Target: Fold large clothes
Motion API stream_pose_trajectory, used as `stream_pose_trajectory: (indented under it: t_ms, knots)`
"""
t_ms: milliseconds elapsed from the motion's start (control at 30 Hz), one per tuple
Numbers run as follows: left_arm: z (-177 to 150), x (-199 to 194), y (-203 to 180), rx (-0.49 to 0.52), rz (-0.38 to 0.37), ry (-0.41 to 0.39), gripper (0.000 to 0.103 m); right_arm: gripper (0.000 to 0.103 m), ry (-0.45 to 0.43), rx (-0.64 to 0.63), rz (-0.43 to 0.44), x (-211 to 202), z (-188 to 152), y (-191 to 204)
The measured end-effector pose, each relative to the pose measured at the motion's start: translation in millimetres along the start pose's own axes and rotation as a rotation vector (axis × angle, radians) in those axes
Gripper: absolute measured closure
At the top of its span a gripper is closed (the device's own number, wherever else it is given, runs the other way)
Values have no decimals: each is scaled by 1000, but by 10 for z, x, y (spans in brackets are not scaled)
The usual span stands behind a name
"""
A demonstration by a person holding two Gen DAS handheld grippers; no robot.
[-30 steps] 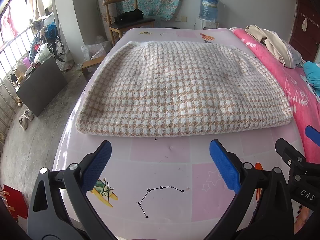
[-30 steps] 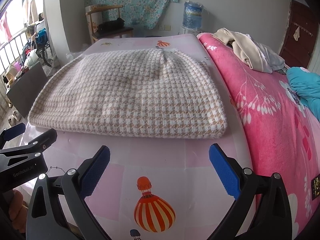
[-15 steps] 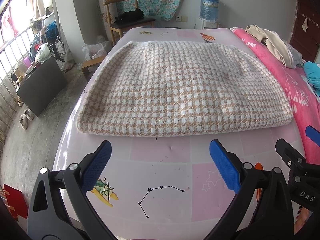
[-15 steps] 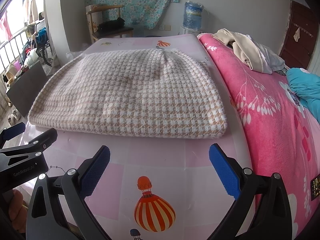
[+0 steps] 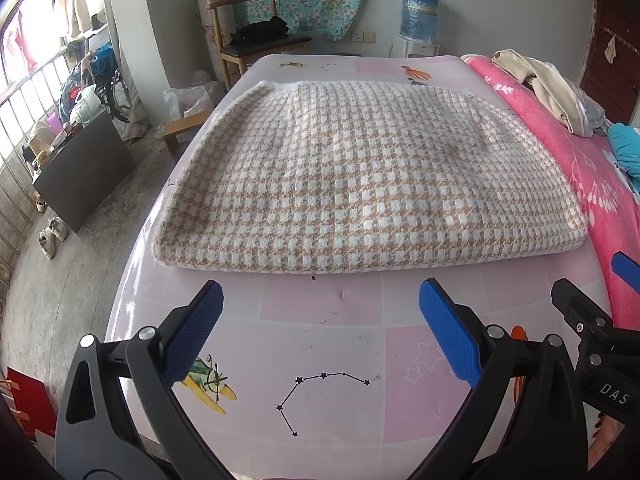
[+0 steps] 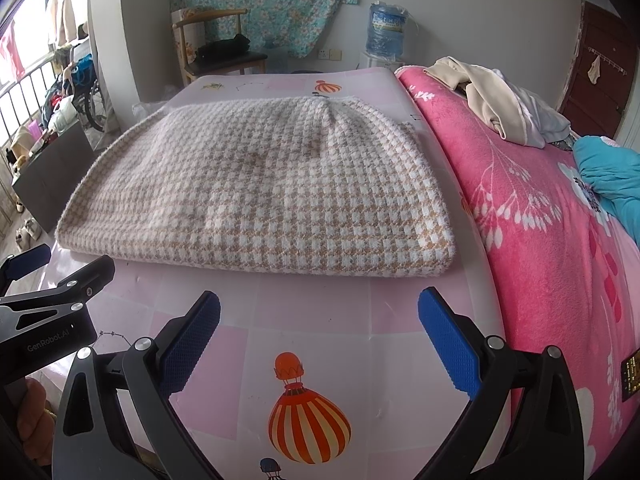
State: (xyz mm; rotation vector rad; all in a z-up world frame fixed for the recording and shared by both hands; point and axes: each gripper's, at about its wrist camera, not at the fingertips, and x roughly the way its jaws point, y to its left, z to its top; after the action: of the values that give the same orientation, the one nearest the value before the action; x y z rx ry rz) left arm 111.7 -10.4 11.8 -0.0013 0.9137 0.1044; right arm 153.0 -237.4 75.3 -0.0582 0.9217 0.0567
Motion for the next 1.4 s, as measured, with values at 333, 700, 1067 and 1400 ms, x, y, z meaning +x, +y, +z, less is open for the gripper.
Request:
stream_pose_trajectory:
  t_ms: [333, 700, 1067, 1400]
  knots:
    - [5, 3, 0, -1, -1, 0, 8, 6, 1, -3, 1, 2, 2, 3]
    - [11, -13, 1, 0, -1, -7, 8, 6, 0, -19, 0, -8, 22, 19]
    - [23, -7, 11, -1, 2, -6, 8, 6, 0, -21, 1, -11, 39, 32]
    - [24, -9, 4, -1, 1, -6, 8, 6, 2, -21, 1, -8, 37, 24]
